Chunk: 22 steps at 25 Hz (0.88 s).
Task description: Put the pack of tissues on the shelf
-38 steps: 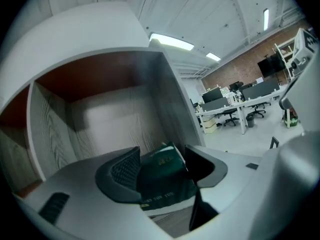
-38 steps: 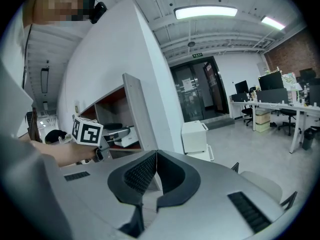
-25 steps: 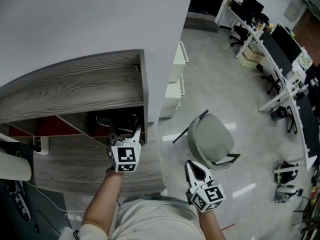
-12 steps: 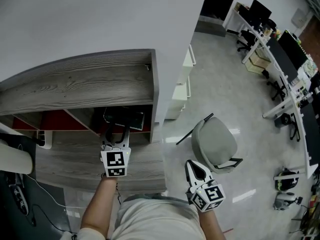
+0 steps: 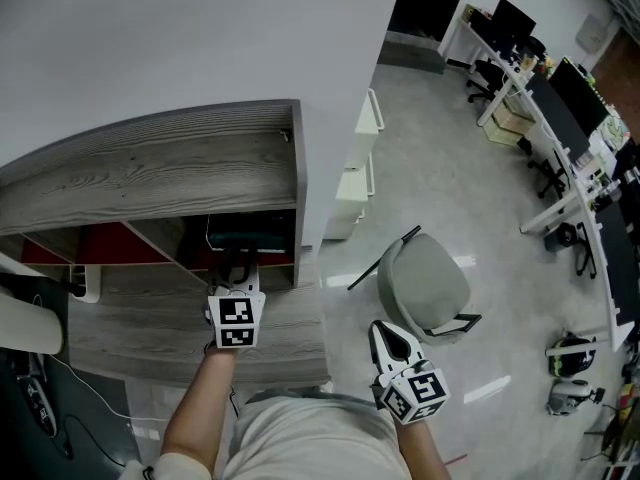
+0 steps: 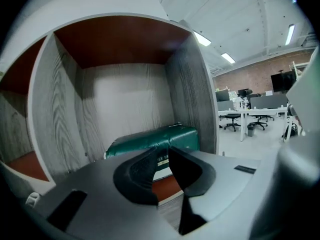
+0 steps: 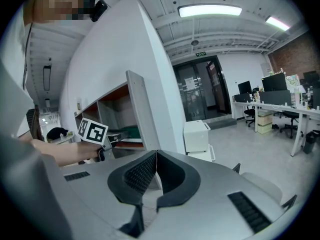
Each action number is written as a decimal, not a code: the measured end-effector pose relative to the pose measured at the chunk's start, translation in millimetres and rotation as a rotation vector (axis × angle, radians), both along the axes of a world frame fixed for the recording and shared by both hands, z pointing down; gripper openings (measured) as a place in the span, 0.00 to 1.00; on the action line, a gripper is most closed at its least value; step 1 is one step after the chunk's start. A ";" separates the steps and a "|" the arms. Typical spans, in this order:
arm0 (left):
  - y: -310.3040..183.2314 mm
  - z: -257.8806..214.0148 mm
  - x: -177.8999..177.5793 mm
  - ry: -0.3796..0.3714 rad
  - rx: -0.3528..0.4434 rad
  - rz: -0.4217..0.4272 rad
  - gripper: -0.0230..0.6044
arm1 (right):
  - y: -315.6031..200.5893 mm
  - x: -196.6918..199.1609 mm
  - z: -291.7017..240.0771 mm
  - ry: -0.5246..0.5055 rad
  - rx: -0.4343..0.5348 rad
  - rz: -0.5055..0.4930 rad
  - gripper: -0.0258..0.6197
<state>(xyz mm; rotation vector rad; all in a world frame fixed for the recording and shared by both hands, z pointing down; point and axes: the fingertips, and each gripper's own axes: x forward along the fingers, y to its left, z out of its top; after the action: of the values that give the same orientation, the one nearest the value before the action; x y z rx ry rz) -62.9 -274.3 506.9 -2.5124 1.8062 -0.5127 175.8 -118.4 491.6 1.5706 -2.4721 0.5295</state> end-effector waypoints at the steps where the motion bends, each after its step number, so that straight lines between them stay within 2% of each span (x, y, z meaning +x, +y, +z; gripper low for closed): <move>1: -1.5 -0.2 5.9 -0.001 -0.004 0.014 0.16 | 1.5 2.8 0.1 0.001 0.000 0.007 0.08; 4: -7.4 -0.3 17.7 -0.014 -0.009 0.022 0.16 | 5.6 11.0 -0.4 0.004 0.001 0.027 0.08; 8: -14.8 -1.2 16.8 0.021 -0.027 -0.008 0.16 | 11.0 21.9 -2.9 0.006 0.005 0.054 0.08; 13: -14.6 -0.5 17.4 0.016 -0.026 -0.010 0.16 | 16.6 29.3 -3.9 0.006 0.008 0.073 0.08; 22: 13.4 -8.5 6.9 0.029 -0.020 -0.002 0.14 | 16.5 13.1 -5.8 -0.011 0.016 0.028 0.08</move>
<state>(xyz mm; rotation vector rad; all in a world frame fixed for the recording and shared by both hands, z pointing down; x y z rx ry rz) -56.0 -260.9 498.3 -2.5445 1.8228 -0.5000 188.8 -101.8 485.8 1.6146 -2.4720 0.5248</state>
